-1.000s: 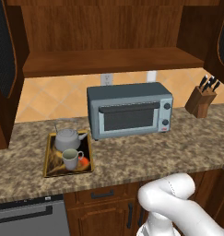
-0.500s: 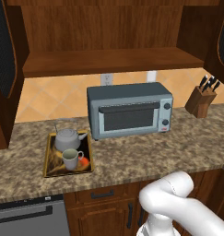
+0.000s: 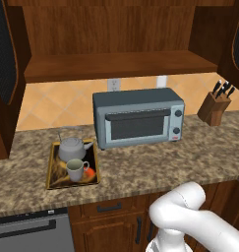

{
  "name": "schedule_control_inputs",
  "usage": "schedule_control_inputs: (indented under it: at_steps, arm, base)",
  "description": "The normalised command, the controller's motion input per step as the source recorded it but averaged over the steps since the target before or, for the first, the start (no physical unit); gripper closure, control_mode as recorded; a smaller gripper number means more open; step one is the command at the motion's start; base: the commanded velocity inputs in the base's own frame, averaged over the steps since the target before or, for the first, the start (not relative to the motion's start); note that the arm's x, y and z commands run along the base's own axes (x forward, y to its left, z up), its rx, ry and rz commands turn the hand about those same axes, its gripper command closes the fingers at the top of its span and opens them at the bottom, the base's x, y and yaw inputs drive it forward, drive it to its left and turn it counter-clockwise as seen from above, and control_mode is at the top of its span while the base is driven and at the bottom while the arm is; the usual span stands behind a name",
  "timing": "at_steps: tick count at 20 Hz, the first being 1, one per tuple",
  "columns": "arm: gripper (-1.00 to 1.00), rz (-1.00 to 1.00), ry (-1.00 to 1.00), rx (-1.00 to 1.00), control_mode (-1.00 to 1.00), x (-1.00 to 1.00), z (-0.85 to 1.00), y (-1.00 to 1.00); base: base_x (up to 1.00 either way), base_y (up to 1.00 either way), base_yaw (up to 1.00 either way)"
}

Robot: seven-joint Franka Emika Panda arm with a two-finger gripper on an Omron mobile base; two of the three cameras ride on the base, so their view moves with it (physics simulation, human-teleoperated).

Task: Pick the kettle from the counter and place it on the tray. Then pick the mug from the cabinet and place it on the tray. Then close the cabinet doors.

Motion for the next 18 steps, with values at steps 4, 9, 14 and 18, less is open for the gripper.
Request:
schedule_control_inputs:
  at_steps: [4,9,14,18]
  arm:
    - [-1.00,0.05,-0.01,-0.19,-1.00,-0.06,0.10,0.70]
    - [-1.00,0.01,0.00,-0.18,-1.00,0.00,0.25,0.79]
    - [-1.00,0.00,0.00,-0.18,-1.00,0.00,0.35,0.78]
    - [-1.00,0.00,0.00,-0.16,-1.00,0.06,0.37,0.76]
  base:
    - [0.00,0.00,0.00]
    - [0.00,0.00,0.00]
    - [0.00,0.00,0.00]
    - [0.00,0.00,0.00]
